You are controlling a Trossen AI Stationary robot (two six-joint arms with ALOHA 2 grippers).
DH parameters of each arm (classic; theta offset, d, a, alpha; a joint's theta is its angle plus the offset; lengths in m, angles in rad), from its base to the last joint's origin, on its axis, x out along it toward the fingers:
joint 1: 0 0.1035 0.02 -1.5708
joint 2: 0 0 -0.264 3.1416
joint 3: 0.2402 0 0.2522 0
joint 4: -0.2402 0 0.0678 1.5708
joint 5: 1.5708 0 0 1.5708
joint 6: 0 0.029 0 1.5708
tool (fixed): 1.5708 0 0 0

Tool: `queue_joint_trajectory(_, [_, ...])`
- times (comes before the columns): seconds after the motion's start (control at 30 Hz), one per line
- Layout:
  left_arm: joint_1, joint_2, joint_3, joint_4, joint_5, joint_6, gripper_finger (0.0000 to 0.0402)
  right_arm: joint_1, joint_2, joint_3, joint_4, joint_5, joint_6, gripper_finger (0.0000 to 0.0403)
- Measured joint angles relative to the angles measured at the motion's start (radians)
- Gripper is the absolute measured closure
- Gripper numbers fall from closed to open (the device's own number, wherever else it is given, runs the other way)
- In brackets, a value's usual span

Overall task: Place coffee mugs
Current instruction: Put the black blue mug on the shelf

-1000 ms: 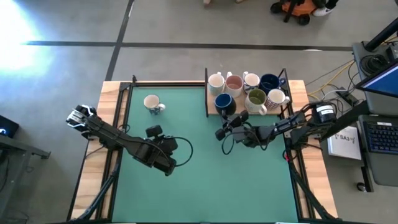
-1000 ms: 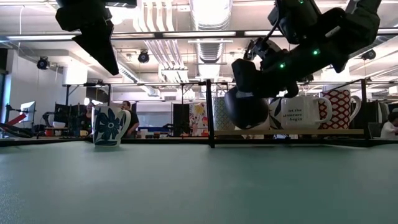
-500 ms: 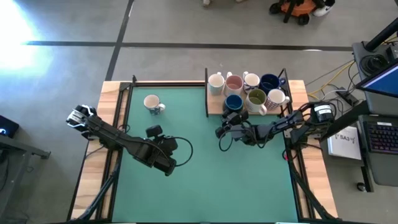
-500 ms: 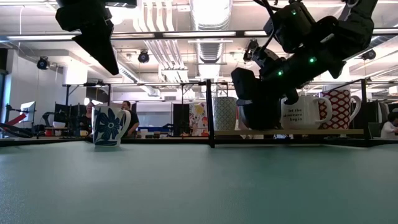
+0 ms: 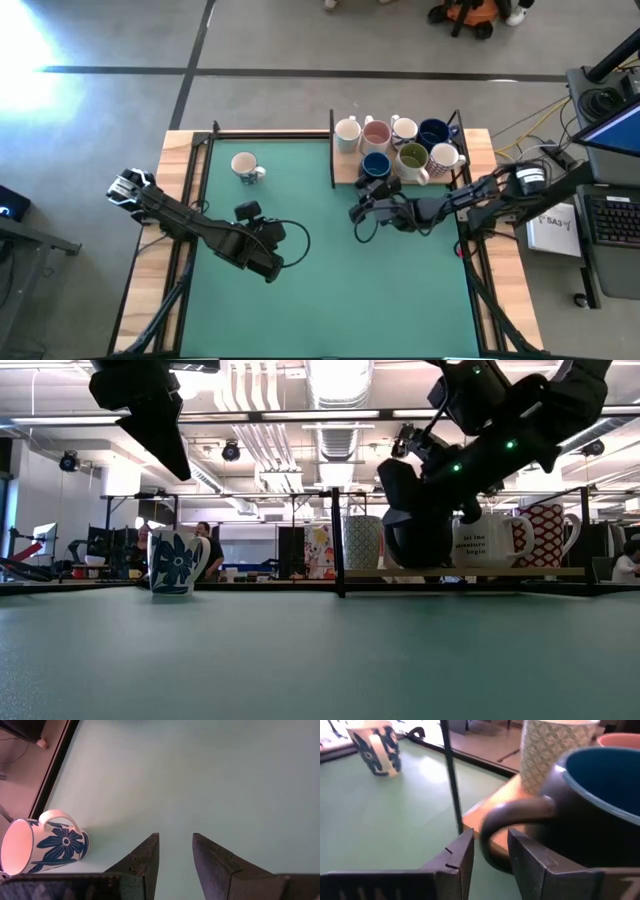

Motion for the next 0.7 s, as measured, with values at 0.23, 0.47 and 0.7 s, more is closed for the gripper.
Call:
queue_joint_trajectory(0.23, [0.000,0.000,0.000,-0.001,0.000,0.000,0.0301,0.000,-0.119,0.000,-0.253,-0.011,0.094,0.0292])
queue_joint_trajectory(0.47, [0.000,0.000,0.000,0.000,0.000,0.000,0.0301,0.000,-0.193,0.000,-0.311,-0.015,0.094,0.0295])
queue_joint_trajectory(0.7, [0.000,0.000,0.000,0.000,0.000,0.000,0.0301,0.000,-0.163,0.000,-0.337,-0.034,0.119,0.0302])
